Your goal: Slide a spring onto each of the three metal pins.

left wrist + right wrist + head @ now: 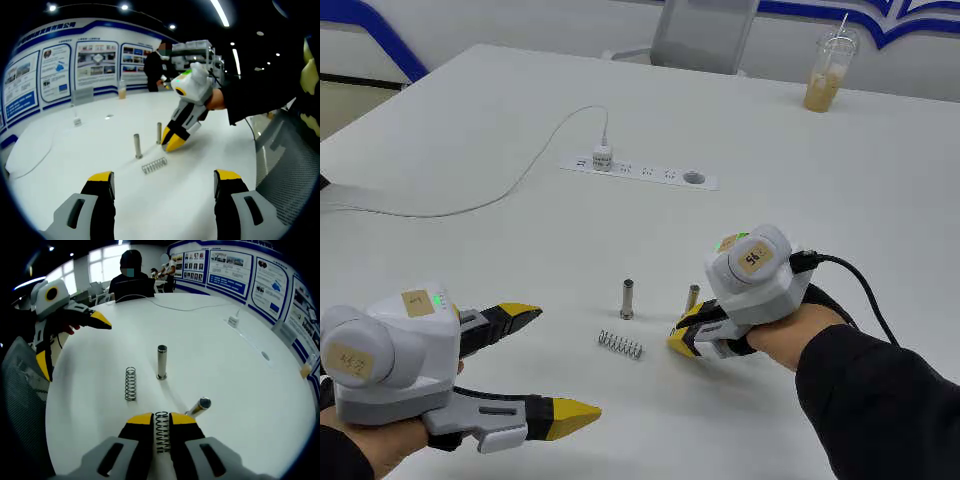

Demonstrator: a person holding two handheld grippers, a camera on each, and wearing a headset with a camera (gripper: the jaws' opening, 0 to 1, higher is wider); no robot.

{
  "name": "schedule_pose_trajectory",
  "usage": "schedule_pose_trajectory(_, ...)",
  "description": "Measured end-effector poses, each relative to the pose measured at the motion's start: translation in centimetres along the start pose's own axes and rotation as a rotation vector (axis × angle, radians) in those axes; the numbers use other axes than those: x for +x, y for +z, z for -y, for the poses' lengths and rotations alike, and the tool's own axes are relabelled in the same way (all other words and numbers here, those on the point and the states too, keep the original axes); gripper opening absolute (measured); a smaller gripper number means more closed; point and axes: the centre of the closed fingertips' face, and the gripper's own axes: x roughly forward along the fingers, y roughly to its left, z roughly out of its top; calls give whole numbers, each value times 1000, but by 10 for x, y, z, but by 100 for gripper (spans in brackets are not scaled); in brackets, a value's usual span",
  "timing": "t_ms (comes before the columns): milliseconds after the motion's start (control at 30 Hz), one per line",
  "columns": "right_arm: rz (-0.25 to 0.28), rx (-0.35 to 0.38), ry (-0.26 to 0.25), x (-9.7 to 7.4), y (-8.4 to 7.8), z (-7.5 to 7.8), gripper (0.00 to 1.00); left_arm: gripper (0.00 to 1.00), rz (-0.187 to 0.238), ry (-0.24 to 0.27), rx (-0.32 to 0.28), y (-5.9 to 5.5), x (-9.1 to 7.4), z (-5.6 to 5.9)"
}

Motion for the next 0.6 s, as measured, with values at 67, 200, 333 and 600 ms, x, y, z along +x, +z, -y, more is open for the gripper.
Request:
schedule_pose_trajectory(67,-6,-5,3,1,0,0,13,83,1,1,-1,0,0,0)
schedule_pose_trajectory(200,-19,-6,7,2,-2,1,12,83,1,4,-3,0,-1,-1)
schedule_pose_trajectory(333,-19,3,10,3,-2,1,12,83,1,5,-4,-1,-1,-2)
schedule_pose_trajectory(600,0,5,1,-3,0,0,12,83,2,6,-4,0,-2,-2)
